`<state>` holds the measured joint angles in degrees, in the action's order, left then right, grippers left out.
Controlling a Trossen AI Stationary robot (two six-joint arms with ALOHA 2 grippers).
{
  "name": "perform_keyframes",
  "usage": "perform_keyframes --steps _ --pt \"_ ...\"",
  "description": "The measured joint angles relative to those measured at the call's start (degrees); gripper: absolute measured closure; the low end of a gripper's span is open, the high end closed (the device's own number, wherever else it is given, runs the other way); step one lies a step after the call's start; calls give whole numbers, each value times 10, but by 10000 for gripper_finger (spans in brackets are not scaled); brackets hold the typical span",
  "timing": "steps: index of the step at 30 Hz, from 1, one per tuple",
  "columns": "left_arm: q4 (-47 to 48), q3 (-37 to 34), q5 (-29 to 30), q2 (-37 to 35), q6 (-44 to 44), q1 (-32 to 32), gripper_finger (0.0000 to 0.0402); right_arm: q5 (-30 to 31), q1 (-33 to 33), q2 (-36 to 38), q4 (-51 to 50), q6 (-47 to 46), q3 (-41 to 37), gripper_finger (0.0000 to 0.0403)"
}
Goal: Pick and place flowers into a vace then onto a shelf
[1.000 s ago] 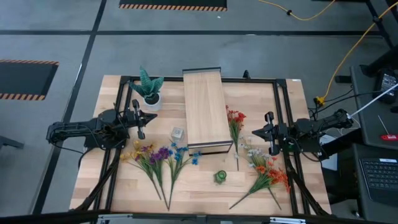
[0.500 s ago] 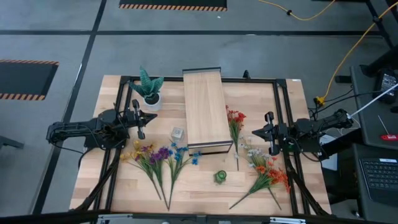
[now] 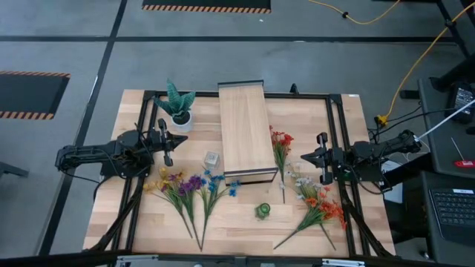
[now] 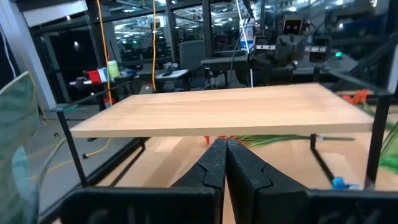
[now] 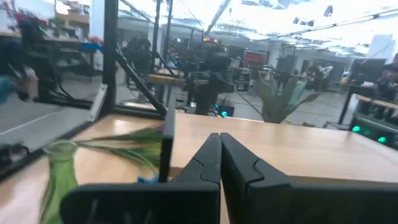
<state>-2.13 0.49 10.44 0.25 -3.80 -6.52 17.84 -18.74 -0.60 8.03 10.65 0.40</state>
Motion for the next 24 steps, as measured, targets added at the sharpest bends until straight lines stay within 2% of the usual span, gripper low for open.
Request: perform_keyframes --steps 12,17,24 --pt "-21 0 -44 0 12 0 398 81 0 0 27 17 0 400" --pt "-40 8 -56 0 18 0 399 82 0 0 37 16 0 400" --pt "-37 56 -41 20 26 0 398 109 0 -3 17 -43 28 400"
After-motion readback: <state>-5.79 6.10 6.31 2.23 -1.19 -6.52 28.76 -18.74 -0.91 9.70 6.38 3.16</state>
